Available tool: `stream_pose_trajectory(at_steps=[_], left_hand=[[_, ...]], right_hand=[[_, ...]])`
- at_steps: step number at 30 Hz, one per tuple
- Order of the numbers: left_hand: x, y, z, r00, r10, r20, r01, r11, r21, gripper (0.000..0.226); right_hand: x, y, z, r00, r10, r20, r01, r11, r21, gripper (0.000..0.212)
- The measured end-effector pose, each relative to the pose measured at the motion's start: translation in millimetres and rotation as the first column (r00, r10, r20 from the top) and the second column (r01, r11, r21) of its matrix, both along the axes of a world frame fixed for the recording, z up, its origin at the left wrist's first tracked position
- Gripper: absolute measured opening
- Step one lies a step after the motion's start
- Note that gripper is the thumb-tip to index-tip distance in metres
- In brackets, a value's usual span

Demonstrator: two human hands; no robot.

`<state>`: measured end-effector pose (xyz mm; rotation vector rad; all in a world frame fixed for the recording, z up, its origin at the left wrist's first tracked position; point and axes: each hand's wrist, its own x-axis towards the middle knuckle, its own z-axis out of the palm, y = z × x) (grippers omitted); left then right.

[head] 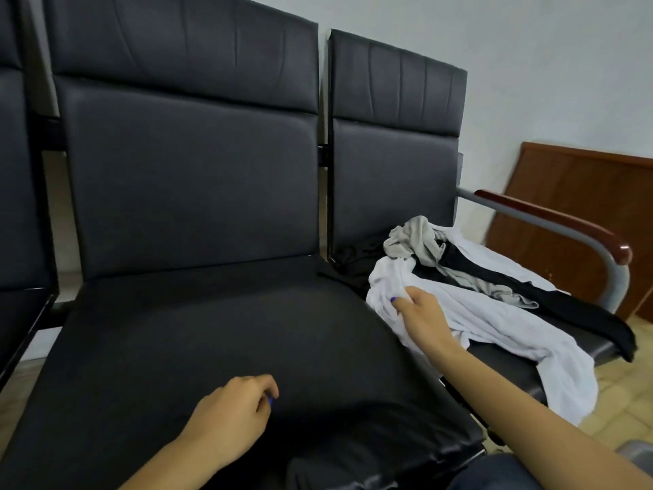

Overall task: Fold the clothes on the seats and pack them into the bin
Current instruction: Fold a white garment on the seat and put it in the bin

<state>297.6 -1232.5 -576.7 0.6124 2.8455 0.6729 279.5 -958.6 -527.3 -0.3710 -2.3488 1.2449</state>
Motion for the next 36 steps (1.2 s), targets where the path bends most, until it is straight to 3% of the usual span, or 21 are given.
stream_pose_trajectory(at_steps=[4,6,9,12,15,19,21,23,28,32,36], left_hand=[[-5.1,-5.7,-4.0,0.997,0.060,0.047,-0.063,0.996,0.056,0.017],[-4.9,-3.0,-6.0,0.983,0.107,0.147,-0.141,0.959,0.245,0.022],[-1.1,8.4,4.0,0.883,0.160,0.441,-0.399,0.751,0.526,0.032],[6.8,17.2,24.0,0.732,0.004,0.681,-0.574,0.541,0.614,0.047],[18.0,18.4,42.7,0.656,-0.213,0.724,-0.623,0.388,0.679,0.048],[22.0,14.2,52.8,0.620,-0.311,0.720,-0.688,0.226,0.690,0.052],[20.3,9.8,54.9,0.631,-0.320,0.707,-0.675,0.222,0.703,0.058],[19.2,7.3,55.5,0.650,-0.331,0.684,-0.649,0.228,0.726,0.063],[16.9,4.6,50.2,0.776,-0.228,0.588,-0.511,0.319,0.798,0.036],[16.0,1.0,49.8,0.812,-0.152,0.564,-0.494,0.336,0.802,0.038],[13.4,-3.3,52.5,0.842,0.013,0.539,-0.507,0.359,0.783,0.045]], right_hand=[[11.7,-25.9,11.8,0.993,0.107,-0.054,-0.103,0.992,0.075,0.029],[19.2,-42.4,16.7,0.980,0.194,-0.035,-0.190,0.978,0.089,0.031],[34.6,-72.2,26.0,0.938,0.347,-0.017,-0.344,0.934,0.092,0.027],[47.2,-101.3,24.1,0.854,0.518,0.038,-0.518,0.843,0.144,0.014],[51.2,-121.2,13.8,0.768,0.633,0.093,-0.639,0.752,0.159,0.016],[52.7,-130.2,16.5,0.730,0.678,0.086,-0.681,0.710,0.179,0.020],[51.7,-128.8,19.2,0.733,0.674,0.097,-0.679,0.716,0.162,0.018],[49.2,-126.4,18.6,0.752,0.649,0.112,-0.658,0.730,0.185,0.030],[44.1,-118.2,16.3,0.741,0.663,0.109,-0.667,0.707,0.234,0.035],[37.8,-108.6,14.2,0.767,0.627,0.138,-0.641,0.739,0.207,0.035],[34.0,-90.3,9.8,0.678,0.639,0.364,-0.714,0.689,0.122,0.066]])
